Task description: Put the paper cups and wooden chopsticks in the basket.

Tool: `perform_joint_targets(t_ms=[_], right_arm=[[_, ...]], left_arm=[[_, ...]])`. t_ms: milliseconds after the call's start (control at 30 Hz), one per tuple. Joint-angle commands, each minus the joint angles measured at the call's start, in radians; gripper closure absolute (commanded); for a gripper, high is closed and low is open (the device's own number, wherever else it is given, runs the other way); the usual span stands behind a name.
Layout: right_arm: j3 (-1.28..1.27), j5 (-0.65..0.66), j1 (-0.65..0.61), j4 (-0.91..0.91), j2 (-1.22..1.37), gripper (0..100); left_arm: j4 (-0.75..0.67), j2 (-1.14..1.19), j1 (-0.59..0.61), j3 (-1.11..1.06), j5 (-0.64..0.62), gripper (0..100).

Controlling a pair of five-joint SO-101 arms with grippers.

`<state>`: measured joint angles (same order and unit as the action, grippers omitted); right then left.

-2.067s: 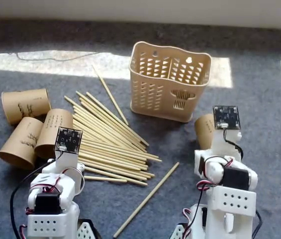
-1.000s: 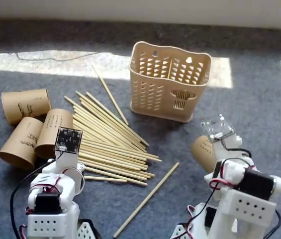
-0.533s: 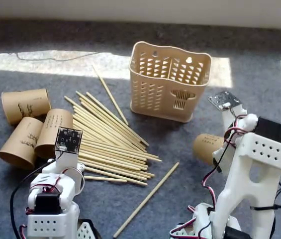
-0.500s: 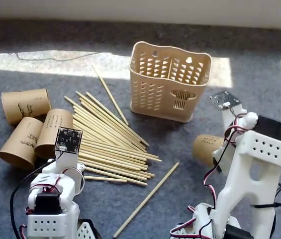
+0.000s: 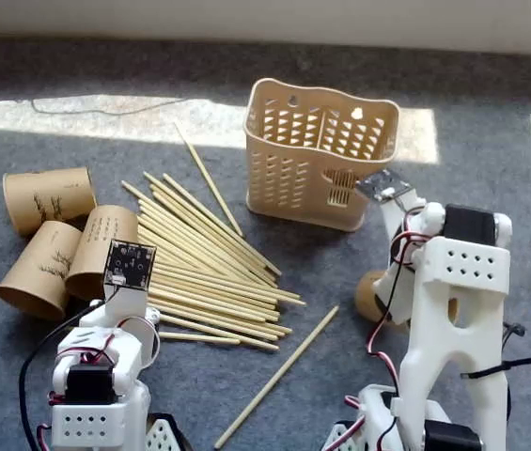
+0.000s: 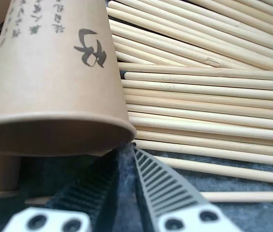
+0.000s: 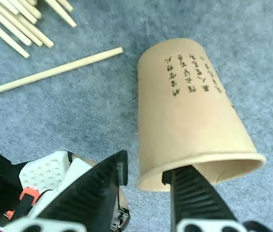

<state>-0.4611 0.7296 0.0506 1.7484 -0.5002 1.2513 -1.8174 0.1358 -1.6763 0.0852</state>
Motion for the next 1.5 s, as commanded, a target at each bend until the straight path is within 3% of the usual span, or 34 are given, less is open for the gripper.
perform_joint_targets(t_ms=[0,200,533,833,1467], right_arm=[[0.042,-0.069,-0.07,0.012,0.001,86.4],[0.042,-0.144,-0.124,-0.004,0.001,86.9],[0.033,-0.203,-0.117,-0.12,-0.01,99.3],[0.031,-0.245,-0.124,-0.087,-0.298,99.4],[0.045,-0.242,-0.119,0.002,-0.518,99.3]], left_arm=[[0.005,-0.004,0.013,-0.019,0.003,100],[0.005,-0.004,0.013,-0.019,0.003,100],[0.005,-0.004,0.013,-0.019,0.003,100],[0.005,-0.004,0.013,-0.019,0.003,100],[0.005,-0.004,0.013,-0.019,0.003,100]])
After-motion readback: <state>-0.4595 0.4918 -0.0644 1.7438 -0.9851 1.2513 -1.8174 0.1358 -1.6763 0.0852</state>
